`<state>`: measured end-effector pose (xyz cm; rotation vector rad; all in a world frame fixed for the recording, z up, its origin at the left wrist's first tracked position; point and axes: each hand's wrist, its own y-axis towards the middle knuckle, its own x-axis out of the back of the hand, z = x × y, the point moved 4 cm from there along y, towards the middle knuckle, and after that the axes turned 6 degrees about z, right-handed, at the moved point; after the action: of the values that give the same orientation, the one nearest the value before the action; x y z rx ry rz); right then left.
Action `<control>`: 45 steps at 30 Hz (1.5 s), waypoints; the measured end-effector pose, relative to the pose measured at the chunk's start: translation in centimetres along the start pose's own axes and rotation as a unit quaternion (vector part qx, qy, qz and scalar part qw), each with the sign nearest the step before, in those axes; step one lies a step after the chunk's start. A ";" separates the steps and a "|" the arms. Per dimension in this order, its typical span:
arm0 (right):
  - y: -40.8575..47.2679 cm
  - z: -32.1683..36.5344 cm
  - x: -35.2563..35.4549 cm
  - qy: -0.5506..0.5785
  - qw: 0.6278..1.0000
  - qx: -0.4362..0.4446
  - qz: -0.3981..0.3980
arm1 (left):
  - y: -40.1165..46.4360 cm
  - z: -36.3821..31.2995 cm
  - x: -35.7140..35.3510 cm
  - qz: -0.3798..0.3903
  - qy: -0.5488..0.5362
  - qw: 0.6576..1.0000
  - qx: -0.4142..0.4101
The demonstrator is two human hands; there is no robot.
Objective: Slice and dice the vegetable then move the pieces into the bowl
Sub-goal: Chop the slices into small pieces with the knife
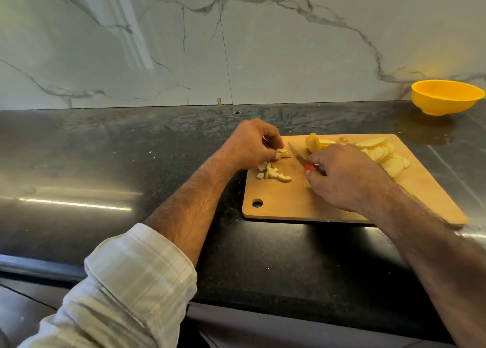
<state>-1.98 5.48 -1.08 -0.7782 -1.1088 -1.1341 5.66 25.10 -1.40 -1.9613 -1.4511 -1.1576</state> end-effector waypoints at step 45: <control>1.2 0.6 0.4 0.078 0.996 0.001 0.051 | -0.1 -0.4 0.1 0.016 0.011 1.000 -0.017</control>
<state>-0.97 6.22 -0.43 -0.7236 -0.9302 -1.0887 5.42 24.91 -1.10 -1.9801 -1.3920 -1.1935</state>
